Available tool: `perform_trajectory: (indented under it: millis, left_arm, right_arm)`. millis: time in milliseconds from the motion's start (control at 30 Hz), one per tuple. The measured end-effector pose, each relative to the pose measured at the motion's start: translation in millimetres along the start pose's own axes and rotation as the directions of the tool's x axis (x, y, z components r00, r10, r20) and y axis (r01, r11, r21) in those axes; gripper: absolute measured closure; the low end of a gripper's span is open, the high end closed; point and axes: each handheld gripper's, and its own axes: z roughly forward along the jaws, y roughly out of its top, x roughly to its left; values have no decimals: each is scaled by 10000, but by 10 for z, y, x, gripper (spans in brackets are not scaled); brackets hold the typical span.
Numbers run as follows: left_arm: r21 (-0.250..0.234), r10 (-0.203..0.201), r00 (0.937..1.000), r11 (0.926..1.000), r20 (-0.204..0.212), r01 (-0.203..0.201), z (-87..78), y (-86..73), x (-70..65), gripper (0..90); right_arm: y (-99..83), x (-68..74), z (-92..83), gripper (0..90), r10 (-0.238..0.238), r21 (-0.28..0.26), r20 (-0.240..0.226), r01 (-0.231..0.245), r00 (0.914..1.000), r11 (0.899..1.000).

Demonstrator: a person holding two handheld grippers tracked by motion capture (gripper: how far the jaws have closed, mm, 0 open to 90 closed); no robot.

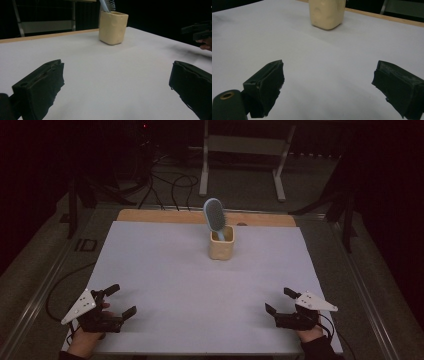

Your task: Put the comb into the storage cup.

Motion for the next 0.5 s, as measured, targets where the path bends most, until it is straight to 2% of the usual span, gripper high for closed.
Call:
perform_trajectory:
  millis: [200,367,500]
  left_arm:
    - [32,31,10000,10000,-21,-31,2,0,-3,0]
    - [44,57,10000,10000,11,-57,7,-3,-4,0]
    - [44,65,10000,10000,23,-65,7,-3,-3,0]
  right_arm:
    - [-87,42,-17,90,-22,217,236,17,9997,9998]
    - [-129,28,-17,91,90,179,401,-97,9992,9998]
    - [-141,17,23,90,-8,276,370,-2,9993,9996]
